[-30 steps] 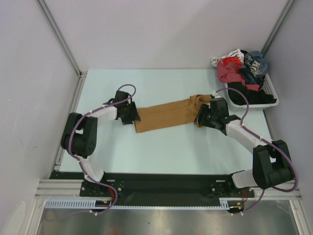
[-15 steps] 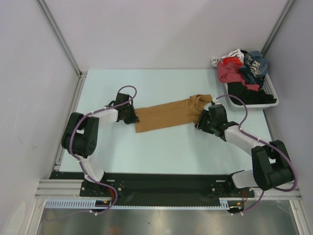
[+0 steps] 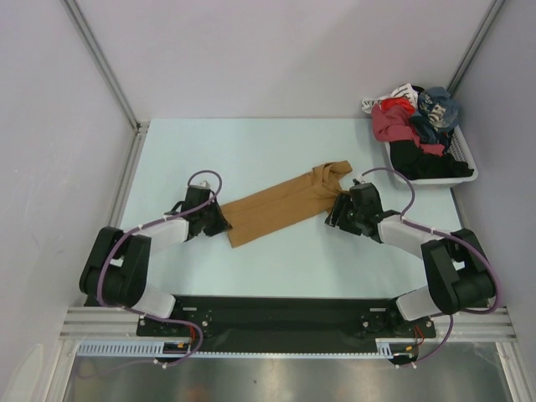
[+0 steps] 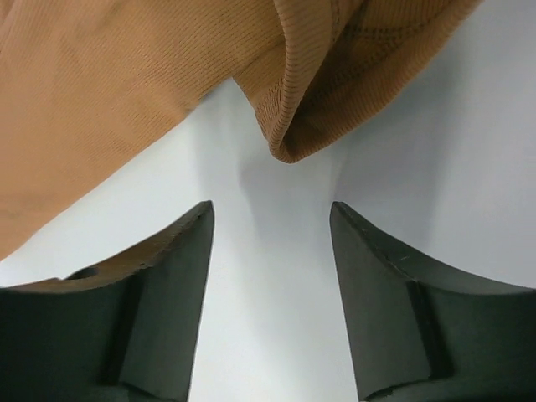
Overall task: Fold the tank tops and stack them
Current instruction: Fold the tank top
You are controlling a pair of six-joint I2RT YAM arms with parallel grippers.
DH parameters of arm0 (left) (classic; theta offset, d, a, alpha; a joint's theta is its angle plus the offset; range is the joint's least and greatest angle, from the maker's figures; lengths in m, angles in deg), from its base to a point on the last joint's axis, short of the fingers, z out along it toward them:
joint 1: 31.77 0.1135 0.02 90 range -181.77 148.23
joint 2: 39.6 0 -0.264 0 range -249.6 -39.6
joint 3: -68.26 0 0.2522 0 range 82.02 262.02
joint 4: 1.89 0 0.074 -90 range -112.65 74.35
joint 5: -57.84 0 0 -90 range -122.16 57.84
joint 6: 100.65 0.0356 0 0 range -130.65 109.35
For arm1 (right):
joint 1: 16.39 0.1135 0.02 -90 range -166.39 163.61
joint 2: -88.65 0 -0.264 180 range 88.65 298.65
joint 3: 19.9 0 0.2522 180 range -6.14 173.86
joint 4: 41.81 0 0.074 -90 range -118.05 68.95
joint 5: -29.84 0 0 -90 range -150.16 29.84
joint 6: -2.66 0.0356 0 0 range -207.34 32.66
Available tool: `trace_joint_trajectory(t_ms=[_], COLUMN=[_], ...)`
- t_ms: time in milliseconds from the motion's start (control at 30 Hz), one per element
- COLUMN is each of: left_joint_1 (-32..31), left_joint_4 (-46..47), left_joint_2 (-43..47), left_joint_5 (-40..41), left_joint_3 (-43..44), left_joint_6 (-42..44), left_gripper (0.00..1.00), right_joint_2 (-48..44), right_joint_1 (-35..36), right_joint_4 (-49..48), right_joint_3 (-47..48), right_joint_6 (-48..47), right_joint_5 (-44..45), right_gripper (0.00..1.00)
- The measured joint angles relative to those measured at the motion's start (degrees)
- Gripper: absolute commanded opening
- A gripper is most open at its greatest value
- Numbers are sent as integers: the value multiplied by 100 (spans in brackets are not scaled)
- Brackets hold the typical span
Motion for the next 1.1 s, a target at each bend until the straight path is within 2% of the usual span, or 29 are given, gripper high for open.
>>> trace_joint_trajectory(t_ms=[33,100,300,567,833,1100], left_joint_1=[0,0,-4,-4,-4,-7], left_joint_4=[28,114,15,-306,-592,-717], left_joint_2=[101,321,938,1526,2107,2352], left_joint_5=[-20,-52,-85,-87,-37,-44], left_joint_3=[-116,-356,-837,-1032,-1259,-1377], left_joint_6=[-24,-107,-179,-205,-352,-415], left_gripper=[0,0,0,0,0,0], right_joint_2=[-20,-81,-52,765,1294,1871], right_joint_1=[15,63,160,365,588,22], right_joint_4=[-22,-85,-881,-2400,-2474,-2409], right_joint_3=[-28,-103,-317,-332,234,929], right_joint_6=[11,68,485,1589,1930,1875], right_joint_5=[-22,-103,-686,-1012,-236,131], right_gripper=[75,84,86,86,87,88])
